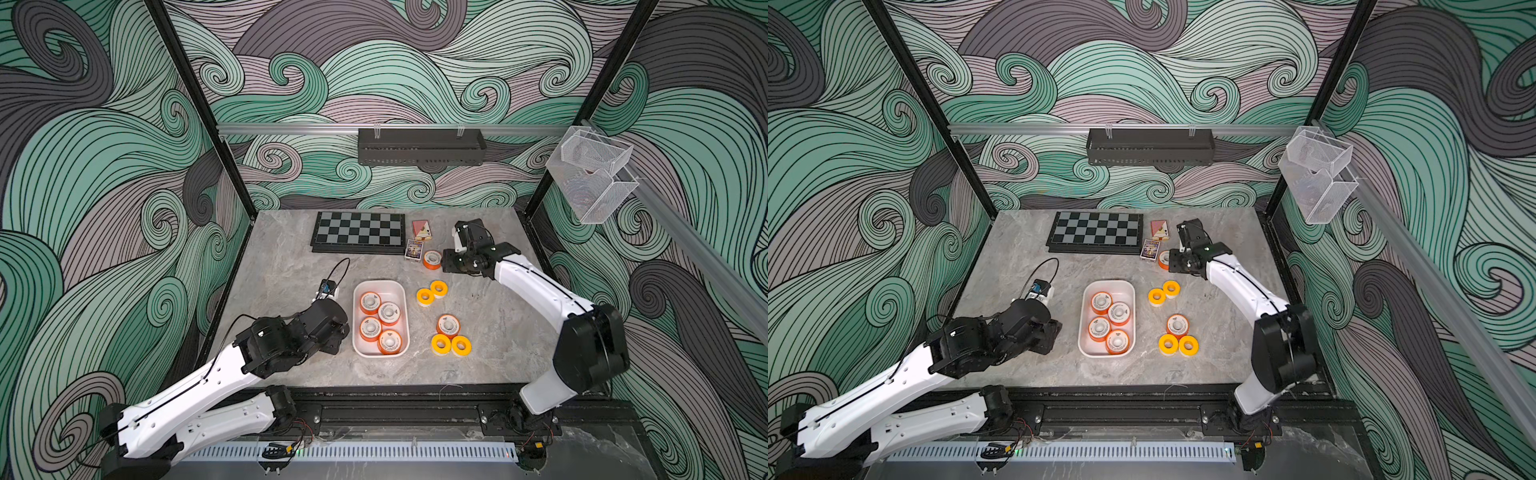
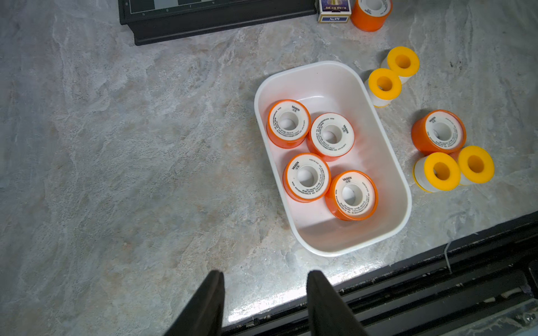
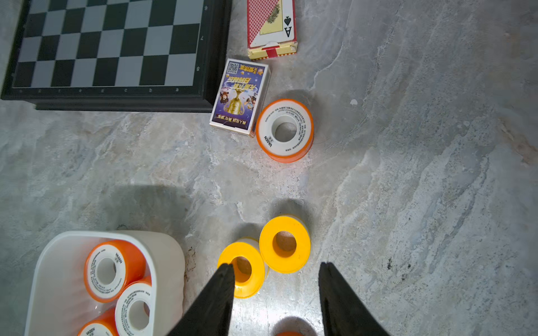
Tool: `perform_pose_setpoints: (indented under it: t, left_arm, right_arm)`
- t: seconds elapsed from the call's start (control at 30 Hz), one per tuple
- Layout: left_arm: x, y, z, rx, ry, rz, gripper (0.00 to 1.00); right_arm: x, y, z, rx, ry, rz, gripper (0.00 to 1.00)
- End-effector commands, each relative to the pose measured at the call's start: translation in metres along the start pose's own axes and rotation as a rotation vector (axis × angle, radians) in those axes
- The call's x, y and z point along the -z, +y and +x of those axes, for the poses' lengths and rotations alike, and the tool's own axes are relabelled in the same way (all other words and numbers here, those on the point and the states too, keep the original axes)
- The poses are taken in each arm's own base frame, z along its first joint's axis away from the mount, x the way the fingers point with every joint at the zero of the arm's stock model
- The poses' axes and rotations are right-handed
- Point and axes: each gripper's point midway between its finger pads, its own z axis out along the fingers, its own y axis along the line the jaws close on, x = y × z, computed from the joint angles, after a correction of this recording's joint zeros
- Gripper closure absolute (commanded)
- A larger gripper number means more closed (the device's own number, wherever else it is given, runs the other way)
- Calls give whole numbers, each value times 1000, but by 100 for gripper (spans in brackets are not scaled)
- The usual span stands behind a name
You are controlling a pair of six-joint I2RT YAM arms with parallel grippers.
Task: Put the sealing tape into the storage box
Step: Pick up the sealing tape at the center of the board.
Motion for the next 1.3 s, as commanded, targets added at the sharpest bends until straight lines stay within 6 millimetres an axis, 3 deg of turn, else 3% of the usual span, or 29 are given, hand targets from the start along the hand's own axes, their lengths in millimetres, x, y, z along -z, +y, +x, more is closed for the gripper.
perform_pose_setpoints:
  t: [0.0, 0.4, 0.7, 1.27]
  left_arm:
    - [7, 10, -2, 21, -33, -25, 49]
    - [1, 10, 1, 2, -9, -52, 49]
    - [2, 9, 1, 2, -10, -48, 49]
    - [1, 10, 1, -1, -8, -56, 49]
  right_arm:
    - [-16, -8, 4, 21, 101, 43, 50]
    - [-87, -9, -12, 60, 247, 92, 50]
    - [-116, -16, -25, 61, 290, 109, 50]
    - [-155, -27, -15, 61, 359, 122, 52]
